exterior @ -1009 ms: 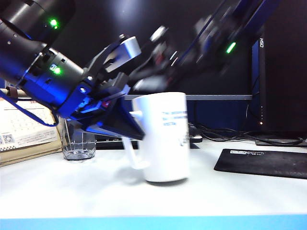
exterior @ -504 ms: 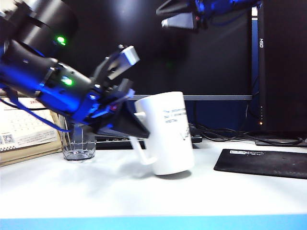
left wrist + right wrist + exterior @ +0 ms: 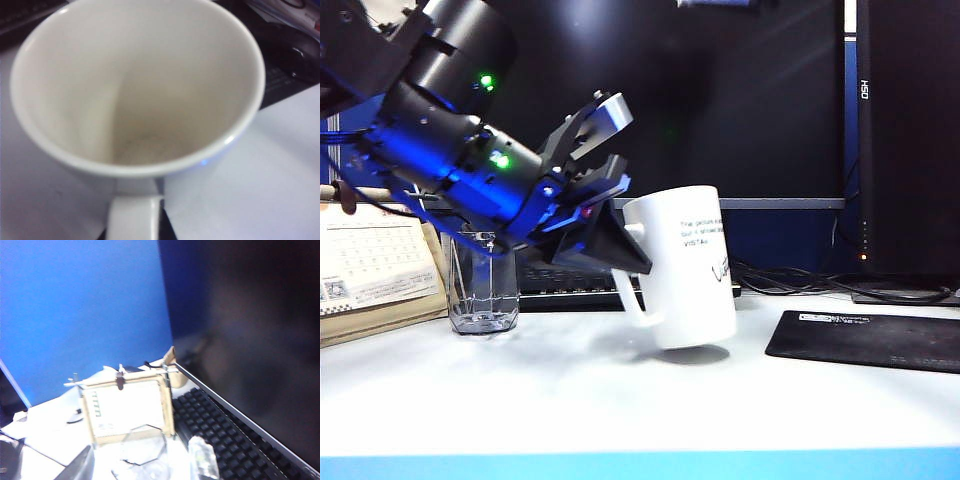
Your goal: Swap the positions of the transparent plastic cup and the white ceramic cup.
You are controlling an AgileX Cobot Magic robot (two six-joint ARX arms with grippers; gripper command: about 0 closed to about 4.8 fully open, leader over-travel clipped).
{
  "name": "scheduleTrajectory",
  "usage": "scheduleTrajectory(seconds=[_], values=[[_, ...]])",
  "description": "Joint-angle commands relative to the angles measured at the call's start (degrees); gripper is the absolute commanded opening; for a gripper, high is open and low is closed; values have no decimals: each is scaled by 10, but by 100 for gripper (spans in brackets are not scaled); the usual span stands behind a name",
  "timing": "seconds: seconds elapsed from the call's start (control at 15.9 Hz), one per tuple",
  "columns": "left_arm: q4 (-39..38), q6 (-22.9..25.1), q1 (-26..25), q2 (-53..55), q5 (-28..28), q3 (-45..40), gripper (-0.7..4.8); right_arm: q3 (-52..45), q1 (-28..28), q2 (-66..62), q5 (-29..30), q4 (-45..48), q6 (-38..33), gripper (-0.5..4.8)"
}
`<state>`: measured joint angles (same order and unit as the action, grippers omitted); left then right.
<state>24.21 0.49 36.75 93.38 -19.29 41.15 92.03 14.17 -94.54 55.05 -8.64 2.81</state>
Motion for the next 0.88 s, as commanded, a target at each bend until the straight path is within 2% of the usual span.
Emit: scheduleTrajectory(seconds=[0.06,0.32,0.5,0.63,0.88], values=[[8,30,0,5,28,12,-6,2,-7,30,-2,-18,5,243],[6,38,-2,11,38,21,-6,2,-7,87,-1,-37,19,241],[-18,40,-2,36,34,72,-6,2,-8,124,-1,-45,20,238],[-40,40,-2,70,21,116,-6,2,-20,138,0,-67,25,239],[-23,43,-2,78,32,125,-6,2,-49,153,1,-92,35,239]])
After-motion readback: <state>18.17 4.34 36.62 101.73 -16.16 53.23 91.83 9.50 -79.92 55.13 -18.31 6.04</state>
